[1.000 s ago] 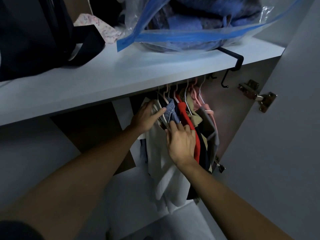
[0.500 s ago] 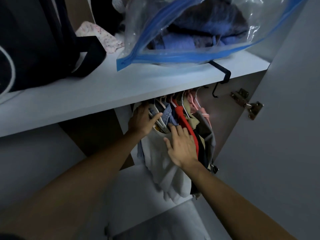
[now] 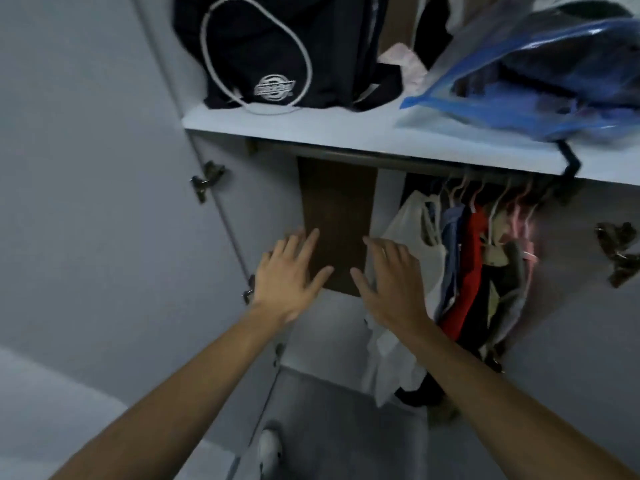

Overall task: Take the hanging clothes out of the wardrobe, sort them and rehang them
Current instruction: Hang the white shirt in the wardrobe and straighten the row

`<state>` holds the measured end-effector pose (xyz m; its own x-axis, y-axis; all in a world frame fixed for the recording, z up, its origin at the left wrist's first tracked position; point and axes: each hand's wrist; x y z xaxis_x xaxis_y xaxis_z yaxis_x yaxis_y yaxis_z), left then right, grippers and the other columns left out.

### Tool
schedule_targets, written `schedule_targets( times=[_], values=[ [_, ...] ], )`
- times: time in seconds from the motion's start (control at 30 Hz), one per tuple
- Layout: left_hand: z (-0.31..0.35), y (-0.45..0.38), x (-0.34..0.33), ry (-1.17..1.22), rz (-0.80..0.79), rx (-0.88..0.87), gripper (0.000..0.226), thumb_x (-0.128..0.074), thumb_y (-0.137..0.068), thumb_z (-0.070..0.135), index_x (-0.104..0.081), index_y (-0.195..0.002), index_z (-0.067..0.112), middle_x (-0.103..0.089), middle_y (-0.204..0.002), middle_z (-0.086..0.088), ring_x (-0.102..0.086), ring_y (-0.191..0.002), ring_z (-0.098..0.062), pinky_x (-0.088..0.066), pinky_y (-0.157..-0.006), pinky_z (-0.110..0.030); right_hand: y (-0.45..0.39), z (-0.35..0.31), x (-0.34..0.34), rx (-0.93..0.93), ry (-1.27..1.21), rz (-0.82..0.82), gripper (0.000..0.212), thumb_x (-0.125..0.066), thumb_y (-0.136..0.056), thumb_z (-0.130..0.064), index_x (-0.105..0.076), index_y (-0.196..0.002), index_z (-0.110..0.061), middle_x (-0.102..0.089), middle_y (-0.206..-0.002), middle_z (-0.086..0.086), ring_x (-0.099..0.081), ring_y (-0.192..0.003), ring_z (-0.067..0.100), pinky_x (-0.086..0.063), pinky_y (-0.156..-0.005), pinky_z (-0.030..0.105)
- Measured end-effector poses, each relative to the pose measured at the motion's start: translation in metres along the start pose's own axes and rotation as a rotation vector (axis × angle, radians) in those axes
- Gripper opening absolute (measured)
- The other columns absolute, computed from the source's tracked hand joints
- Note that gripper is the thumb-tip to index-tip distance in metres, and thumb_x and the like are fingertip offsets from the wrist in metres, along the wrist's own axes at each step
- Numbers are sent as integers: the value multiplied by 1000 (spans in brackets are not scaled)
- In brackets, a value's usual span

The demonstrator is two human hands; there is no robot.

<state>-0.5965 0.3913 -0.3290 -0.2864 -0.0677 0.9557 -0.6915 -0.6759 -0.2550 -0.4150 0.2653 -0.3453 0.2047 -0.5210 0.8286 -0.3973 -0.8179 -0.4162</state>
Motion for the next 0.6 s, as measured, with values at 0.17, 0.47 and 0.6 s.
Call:
schedule_targets(
  times=[0.17,0.47,0.6],
  values=[
    [-52,163,60,-112,91,203,69,-33,-106,64,-29,-164,26,-40,-162,-6,-39,-146,-28,-45,-105,-46,42,-98,-22,247,-133,-91,53,-52,-97,-51,-55,-139,-18,-57,-119,2,-52,-108,25,-44,-87,43],
    [-137,457,152,-307,237,833,63,-38,-102,61,-50,-150,23,-53,-123,-2,-51,-104,-26,-39,-78,-41,176,-363,-79,824,-507,-329,34,-57,-97,-38,-61,-124,-17,-60,-107,-2,-59,-100,25,-47,-83,42],
    [-161,602,177,-341,233,1099,65,-40,-101,63,-44,-155,26,-53,-135,-3,-51,-120,-27,-43,-88,-43,256,-481,-102,1010,-546,-495,48,-54,-98,-46,-54,-139,-20,-56,-129,-4,-52,-117,23,-46,-94,40]
  ],
)
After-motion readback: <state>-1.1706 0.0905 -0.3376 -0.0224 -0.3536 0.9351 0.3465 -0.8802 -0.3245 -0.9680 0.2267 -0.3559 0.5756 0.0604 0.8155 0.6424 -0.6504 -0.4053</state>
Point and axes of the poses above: each hand's wrist, its own y-axis away from the middle knuckle, its own x-axis out of the back of the hand, z = x × y
